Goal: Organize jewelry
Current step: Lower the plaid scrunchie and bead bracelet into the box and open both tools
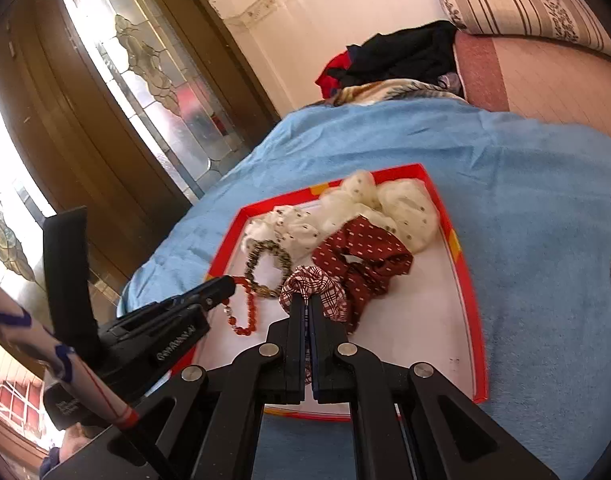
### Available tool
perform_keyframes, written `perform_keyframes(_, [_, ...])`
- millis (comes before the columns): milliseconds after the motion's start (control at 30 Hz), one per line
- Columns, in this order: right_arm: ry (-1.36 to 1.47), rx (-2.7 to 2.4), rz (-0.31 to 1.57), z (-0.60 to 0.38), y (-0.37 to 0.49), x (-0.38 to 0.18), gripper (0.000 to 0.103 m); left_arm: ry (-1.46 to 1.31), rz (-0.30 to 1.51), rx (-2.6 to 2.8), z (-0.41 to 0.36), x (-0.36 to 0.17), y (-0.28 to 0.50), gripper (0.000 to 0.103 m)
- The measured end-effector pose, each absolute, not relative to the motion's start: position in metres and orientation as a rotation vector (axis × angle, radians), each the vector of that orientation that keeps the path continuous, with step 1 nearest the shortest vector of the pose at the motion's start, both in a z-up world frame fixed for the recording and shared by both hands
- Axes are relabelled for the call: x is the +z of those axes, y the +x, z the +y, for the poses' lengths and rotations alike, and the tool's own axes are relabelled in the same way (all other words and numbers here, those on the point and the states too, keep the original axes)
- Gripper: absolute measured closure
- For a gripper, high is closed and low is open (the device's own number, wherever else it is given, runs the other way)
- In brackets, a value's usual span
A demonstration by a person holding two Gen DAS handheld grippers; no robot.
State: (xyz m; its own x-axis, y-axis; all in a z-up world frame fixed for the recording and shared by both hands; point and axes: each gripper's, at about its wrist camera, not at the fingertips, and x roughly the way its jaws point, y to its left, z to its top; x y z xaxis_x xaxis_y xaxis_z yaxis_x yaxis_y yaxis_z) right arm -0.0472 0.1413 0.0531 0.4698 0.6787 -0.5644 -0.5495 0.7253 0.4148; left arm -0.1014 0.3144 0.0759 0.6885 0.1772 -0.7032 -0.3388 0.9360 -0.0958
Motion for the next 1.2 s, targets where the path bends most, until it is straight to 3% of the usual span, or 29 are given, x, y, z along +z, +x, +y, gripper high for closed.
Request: perform_keyframes(1200, [0.125, 0.600, 0.901, 0.143, -0.014, 0.008, 0.099, -0.212, 0.803, 0.323, 0.316, 0.064, -0.084, 0.095])
